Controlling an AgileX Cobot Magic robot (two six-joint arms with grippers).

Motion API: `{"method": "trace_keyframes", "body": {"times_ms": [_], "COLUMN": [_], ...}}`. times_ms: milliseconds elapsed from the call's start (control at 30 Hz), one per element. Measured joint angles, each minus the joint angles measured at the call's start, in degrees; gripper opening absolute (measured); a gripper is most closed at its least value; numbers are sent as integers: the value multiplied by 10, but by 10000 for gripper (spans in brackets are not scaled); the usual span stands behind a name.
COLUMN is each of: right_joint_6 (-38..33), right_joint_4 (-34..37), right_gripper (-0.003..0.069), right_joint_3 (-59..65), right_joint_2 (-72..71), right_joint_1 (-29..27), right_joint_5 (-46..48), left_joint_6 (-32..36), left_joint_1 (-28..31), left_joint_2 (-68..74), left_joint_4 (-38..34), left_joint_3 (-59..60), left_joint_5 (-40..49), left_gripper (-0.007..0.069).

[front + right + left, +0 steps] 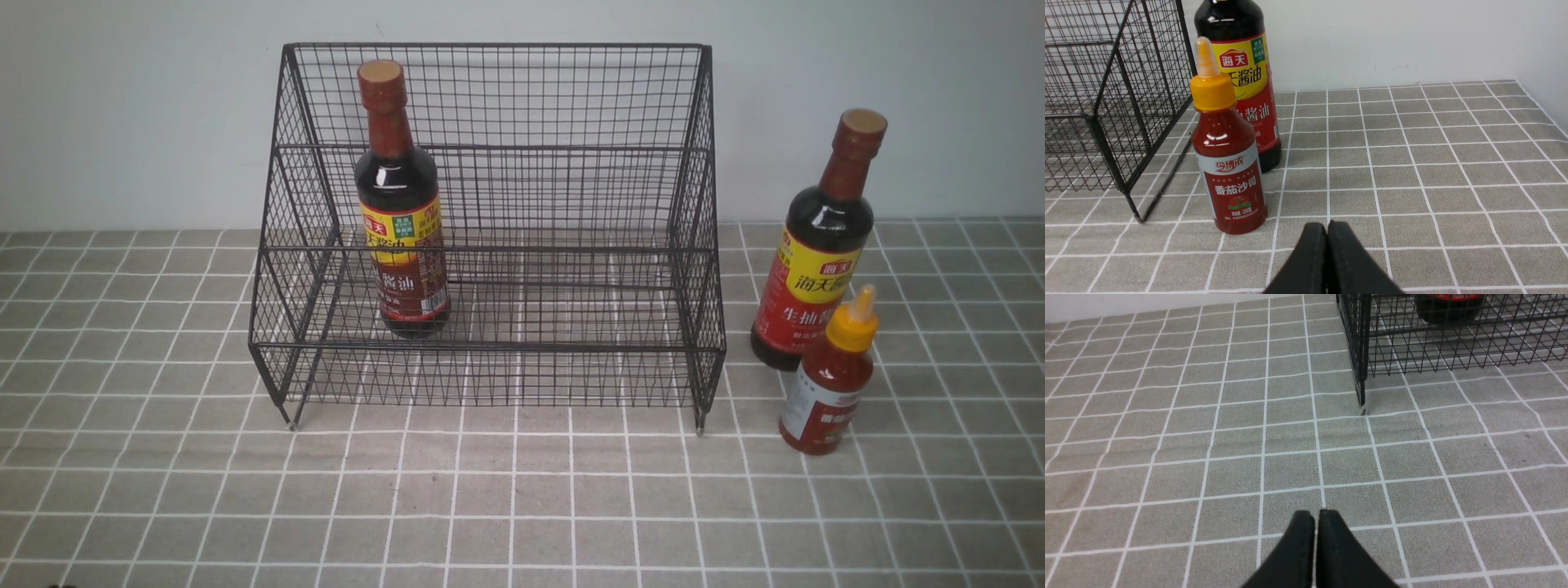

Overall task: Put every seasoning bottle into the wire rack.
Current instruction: Use the right arm to grab the condiment bottle closest to it

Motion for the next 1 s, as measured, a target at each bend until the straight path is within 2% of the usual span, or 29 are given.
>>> {"method": "trace_keyframes", "body": {"times_ms": [233, 567, 700, 933, 1000], "right_joint_6": [0, 0, 1, -2, -18], "right_joint_4": [0, 15, 94, 324, 339], "right_gripper": [-14, -14, -14, -14, -14], "right_joint_3": [0, 0, 3, 3, 3], "right_joint_2": [0, 0, 0, 0, 0], "right_joint_1": [0, 0, 0, 0, 0], "right_joint_5": [0, -4, -54, -223, -234], "left_joint_6": [0, 0, 0, 0, 0], "left_joint_1": [43, 50, 50, 50, 50], "left_joint_2": [-20, -20, -20, -20, -20], "left_joint_4": [0, 0, 0, 0, 0], "left_joint_3": [0, 0, 0, 0, 0], "left_joint_5": [0, 1, 1, 1, 1], "left_gripper": [-7, -7, -7, -7, -7]}}
